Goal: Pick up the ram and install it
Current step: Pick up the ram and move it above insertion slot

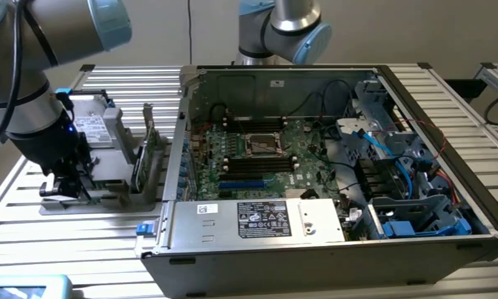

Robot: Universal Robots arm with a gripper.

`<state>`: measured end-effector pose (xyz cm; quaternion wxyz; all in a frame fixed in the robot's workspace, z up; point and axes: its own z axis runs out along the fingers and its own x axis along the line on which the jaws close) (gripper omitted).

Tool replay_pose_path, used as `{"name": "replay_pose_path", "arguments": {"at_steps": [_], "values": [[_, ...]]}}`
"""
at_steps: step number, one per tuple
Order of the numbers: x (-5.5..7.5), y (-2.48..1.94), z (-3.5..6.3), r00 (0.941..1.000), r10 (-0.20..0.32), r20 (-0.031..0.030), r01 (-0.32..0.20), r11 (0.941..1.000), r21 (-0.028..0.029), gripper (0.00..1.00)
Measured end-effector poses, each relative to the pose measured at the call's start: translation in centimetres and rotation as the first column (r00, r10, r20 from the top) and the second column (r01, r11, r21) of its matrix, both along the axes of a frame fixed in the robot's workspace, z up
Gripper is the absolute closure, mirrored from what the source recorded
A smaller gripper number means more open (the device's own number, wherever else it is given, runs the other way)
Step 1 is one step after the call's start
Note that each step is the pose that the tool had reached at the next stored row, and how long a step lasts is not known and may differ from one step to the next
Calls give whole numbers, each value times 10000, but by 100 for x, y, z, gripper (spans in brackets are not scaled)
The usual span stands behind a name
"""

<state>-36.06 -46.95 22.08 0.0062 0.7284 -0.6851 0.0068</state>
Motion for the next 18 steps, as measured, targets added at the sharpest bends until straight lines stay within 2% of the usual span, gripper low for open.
{"name": "replay_pose_path", "arguments": {"at_steps": [3, 8, 9, 13, 14, 18], "values": [[0, 0, -38, 10000, -32, 0, 32, 10000, -1, 64], [-1, 0, -108, 9987, -511, -1, 511, 9987, 23, 64], [-1, -1, -114, 9985, -540, -5, 540, 9985, 53, 64], [0, 0, -140, 9985, -553, -14, 553, 9982, 245, 64], [-1, 1, -146, 9984, -570, -22, 571, 9980, 266, 64], [0, -7, -159, 9976, -686, -42, 687, 9973, 266, 64]]}}
